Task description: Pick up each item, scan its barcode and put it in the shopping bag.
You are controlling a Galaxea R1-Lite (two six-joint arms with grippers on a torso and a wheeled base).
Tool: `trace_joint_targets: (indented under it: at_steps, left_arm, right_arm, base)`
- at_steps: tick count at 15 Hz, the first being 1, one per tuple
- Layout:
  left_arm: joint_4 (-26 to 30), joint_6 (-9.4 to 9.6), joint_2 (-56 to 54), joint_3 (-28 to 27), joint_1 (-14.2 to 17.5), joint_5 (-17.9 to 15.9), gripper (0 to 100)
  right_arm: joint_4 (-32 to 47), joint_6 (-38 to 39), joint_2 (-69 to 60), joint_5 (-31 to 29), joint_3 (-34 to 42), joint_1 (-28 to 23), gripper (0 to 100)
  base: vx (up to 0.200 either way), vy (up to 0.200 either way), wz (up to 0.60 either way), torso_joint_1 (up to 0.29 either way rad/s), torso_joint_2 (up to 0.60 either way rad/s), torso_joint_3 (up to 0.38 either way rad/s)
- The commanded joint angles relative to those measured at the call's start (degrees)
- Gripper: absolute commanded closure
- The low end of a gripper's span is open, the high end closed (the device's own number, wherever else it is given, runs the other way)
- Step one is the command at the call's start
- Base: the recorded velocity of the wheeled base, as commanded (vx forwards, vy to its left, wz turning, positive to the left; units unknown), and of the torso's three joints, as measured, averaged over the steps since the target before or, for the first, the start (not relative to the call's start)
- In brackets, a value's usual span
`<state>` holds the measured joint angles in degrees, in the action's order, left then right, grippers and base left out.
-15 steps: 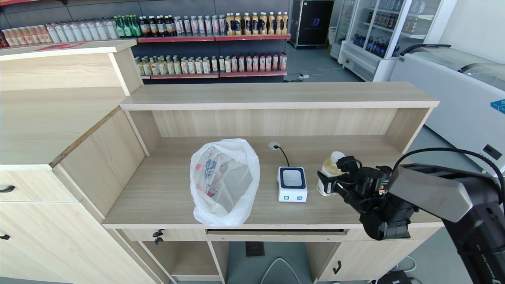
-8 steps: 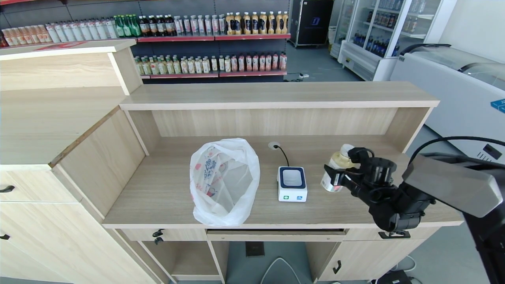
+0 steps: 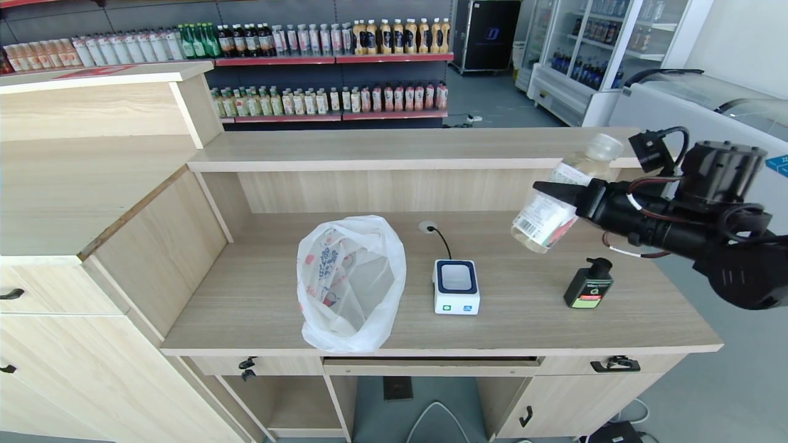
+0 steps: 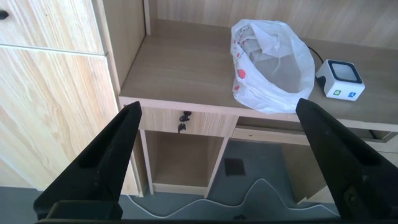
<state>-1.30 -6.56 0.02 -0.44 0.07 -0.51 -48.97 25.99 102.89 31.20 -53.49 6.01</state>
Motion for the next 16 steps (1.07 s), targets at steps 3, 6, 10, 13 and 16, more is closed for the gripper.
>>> trace_joint_targets:
  at_steps: [3,6,10,13,16]
  left_arm:
    - [0.0,-0.03,0.0,0.0,0.0,0.0,0]
    - [0.0,-0.03,0.0,0.0,0.0,0.0,0]
    - [0.0,-0.03,0.0,0.0,0.0,0.0,0]
    - [0.0,-0.03,0.0,0.0,0.0,0.0,0]
    - [0.0,-0.03,0.0,0.0,0.0,0.0,0]
  right_arm:
    - [2.2,6.1,-20.4,20.4,9.5,-0.6,100]
    - [2.1,10.5,-22.7,28.6,8.8,-0.1,100]
    - [1.5,15.9,-26.1,34.2,8.3,4.1,100]
    - [1.5,20.5,-28.3,34.3,8.3,7.6,100]
    - [1.9,21.4,-28.5,34.3,8.5,9.1,100]
  base:
    - [0.0,0.0,0.0,0.0,0.0,0.0]
    - [0.0,0.0,0.0,0.0,0.0,0.0]
    - [0.0,0.0,0.0,0.0,0.0,0.0]
    - [0.0,0.0,0.0,0.0,0.0,0.0]
    - [0.0,0.0,0.0,0.0,0.0,0.0]
